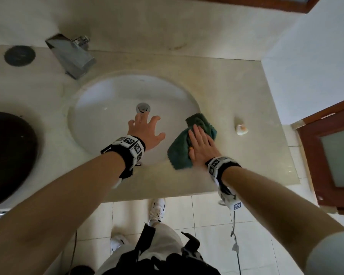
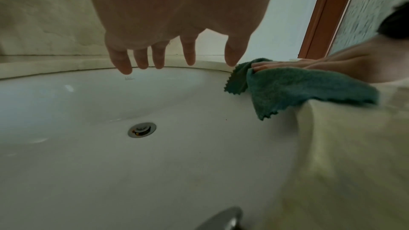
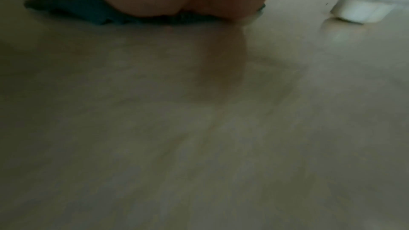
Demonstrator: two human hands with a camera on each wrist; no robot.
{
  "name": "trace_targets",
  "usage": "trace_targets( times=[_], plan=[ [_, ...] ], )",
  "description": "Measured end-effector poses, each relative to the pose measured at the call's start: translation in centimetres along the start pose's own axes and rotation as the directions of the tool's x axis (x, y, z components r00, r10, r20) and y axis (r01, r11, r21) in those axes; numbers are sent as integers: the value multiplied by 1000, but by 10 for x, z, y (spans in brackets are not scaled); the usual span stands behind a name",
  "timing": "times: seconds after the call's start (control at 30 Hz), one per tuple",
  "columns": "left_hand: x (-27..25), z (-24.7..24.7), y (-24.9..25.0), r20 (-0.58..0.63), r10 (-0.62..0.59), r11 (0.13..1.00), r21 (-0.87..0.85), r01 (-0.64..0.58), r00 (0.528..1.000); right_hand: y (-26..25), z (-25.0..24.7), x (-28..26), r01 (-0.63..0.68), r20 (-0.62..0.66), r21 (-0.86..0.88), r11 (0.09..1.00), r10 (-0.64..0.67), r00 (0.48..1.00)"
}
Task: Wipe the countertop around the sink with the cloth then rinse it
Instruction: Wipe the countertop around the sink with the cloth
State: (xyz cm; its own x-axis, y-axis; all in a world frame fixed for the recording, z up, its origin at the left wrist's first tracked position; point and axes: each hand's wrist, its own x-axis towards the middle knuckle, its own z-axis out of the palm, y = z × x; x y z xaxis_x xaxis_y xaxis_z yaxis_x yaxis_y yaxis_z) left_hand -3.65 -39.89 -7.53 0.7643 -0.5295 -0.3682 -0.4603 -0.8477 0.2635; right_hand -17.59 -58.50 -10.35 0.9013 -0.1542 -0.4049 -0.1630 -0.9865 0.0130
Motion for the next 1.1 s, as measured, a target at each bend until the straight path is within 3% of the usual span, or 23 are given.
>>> trace_targets(
  times=[0.23, 0.53, 0.7, 0.93, 1.1],
  plan=[
    [3, -3, -10, 17, -53, 998, -16, 53, 998, 43, -18, 33, -204, 1, 75, 976, 204, 979],
    [-39, -9, -57, -8, -52, 999, -3, 52, 999, -26, 0, -11, -343, -35, 153, 927, 351, 936],
    [-65, -17, -89, -31, -64, 998, 25, 65, 997, -97, 10, -35, -315, -53, 184, 931, 329, 943],
    [-82, -21, -105, -28, -64, 998, 10, 64, 998, -188, 19, -55, -171, -57, 200, 965, 186, 981],
    [-72, -14, -75, -1, -3, 1000, 17, 3, 1000, -181, 24, -63, -104, -64, 147, 984, 114, 991]
  ],
)
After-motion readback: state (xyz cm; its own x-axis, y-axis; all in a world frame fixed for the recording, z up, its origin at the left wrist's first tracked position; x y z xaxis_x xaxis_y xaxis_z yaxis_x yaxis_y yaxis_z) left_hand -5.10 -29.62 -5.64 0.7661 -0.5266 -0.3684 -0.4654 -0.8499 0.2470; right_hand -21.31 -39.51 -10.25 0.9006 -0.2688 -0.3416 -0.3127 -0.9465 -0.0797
